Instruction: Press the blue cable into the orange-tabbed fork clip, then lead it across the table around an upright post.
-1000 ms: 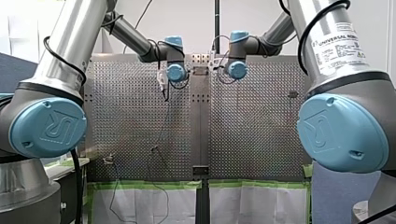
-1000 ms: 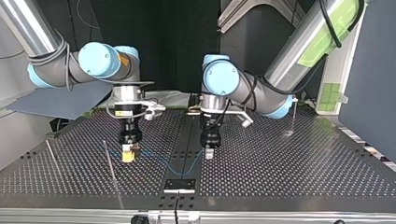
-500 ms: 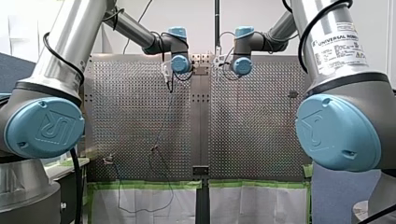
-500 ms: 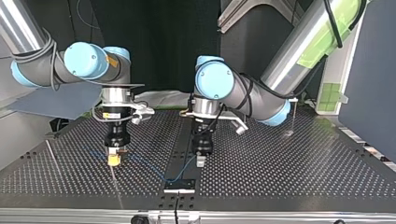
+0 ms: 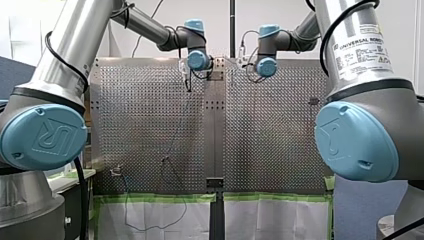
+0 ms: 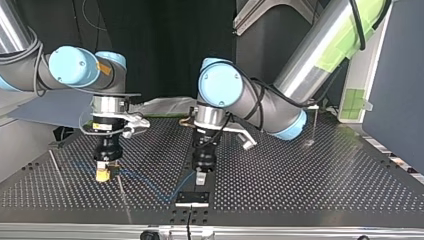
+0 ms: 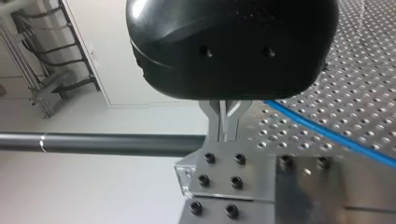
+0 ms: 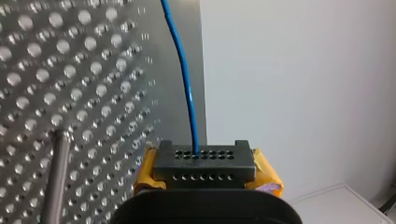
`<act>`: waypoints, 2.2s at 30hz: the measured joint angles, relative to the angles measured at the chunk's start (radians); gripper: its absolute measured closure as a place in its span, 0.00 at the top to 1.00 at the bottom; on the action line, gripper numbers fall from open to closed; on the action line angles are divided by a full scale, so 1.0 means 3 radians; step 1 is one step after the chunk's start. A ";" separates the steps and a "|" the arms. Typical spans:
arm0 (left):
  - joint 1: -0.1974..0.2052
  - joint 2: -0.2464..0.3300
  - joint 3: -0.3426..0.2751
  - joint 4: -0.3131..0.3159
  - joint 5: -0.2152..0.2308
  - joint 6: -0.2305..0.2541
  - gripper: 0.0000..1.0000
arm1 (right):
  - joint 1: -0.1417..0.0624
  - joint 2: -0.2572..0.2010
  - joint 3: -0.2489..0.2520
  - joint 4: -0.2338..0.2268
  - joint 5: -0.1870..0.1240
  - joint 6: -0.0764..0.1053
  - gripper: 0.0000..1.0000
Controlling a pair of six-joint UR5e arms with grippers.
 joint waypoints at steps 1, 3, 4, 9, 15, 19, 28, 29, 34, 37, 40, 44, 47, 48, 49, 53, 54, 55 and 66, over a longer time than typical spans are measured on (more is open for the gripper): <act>-0.0008 -0.0002 0.0019 -0.0006 0.0003 0.0000 0.00 | -0.0010 -0.0001 0.0000 0.0006 0.0000 0.0000 0.00; -0.0020 -0.0003 0.0050 -0.0019 0.0007 0.0000 0.00 | -0.0034 -0.0002 0.0000 0.0021 0.0000 0.0001 0.00; -0.0028 -0.0004 0.0072 -0.0029 0.0008 0.0000 0.00 | -0.0045 -0.0003 0.0000 0.0027 0.0000 0.0002 0.00; -0.0064 -0.0008 0.0193 -0.0114 0.0014 0.0000 0.00 | -0.0104 -0.0007 0.0000 0.0046 -0.0003 0.0009 0.00; -0.0104 -0.0079 0.0376 -0.0244 0.0023 0.0002 0.00 | -0.0150 -0.0010 0.0000 0.0059 -0.0001 0.0013 0.00; -0.0152 -0.0191 0.0499 -0.0361 0.0022 0.0030 0.00 | -0.0188 -0.0026 0.0000 0.0075 -0.0003 0.0022 0.00; -0.0233 -0.0329 0.0701 -0.0506 0.0015 0.0055 0.00 | -0.0336 -0.0072 0.0000 0.0094 -0.0006 0.0060 0.00; -0.0240 -0.0339 0.0729 -0.0521 0.0016 0.0057 0.00 | -0.0355 -0.0072 0.0000 0.0096 -0.0007 0.0062 0.00; -0.0273 -0.0362 0.0823 -0.0558 0.0020 0.0057 0.00 | -0.0421 -0.0081 0.0000 0.0146 -0.0019 0.0064 0.00; -0.0291 -0.0382 0.0851 -0.0579 0.0021 0.0060 0.00 | -0.0460 -0.0092 0.0000 0.0232 -0.0059 0.0065 0.00; -0.0316 -0.0401 0.0872 -0.0596 0.0019 0.0061 0.00 | -0.0496 -0.0104 0.0000 0.0331 -0.0090 0.0065 0.00; -0.0336 -0.0410 0.0890 -0.0601 0.0013 0.0061 0.00 | -0.0545 -0.0117 -0.0006 0.0450 -0.0142 0.0059 0.00; -0.0341 -0.0414 0.0896 -0.0601 0.0018 0.0059 0.00 | -0.0572 -0.0125 -0.0024 0.0534 -0.0171 0.0048 0.00; -0.0341 -0.0418 0.0899 -0.0602 0.0021 0.0059 0.00 | -0.0580 -0.0130 -0.0033 0.0556 -0.0176 0.0045 0.00; -0.0344 -0.0431 0.0911 -0.0607 0.0024 0.0059 0.00 | -0.0589 -0.0135 -0.0042 0.0575 -0.0180 0.0043 0.00; -0.0375 -0.0514 0.0991 -0.0667 0.0016 0.0069 0.00 | -0.0628 -0.0153 -0.0073 0.0642 -0.0188 0.0032 0.00; -0.0388 -0.0539 0.1016 -0.0691 0.0009 0.0072 0.00 | -0.0639 -0.0153 -0.0076 0.0648 -0.0188 0.0031 0.00; -0.0403 -0.0574 0.1051 -0.0725 -0.0002 0.0076 0.00 | -0.0650 -0.0153 -0.0079 0.0654 -0.0188 0.0031 0.00; -0.0464 -0.0883 0.1393 -0.0857 -0.0025 0.0072 0.00 | -0.0800 -0.0154 -0.0084 0.0660 -0.0217 0.0029 0.00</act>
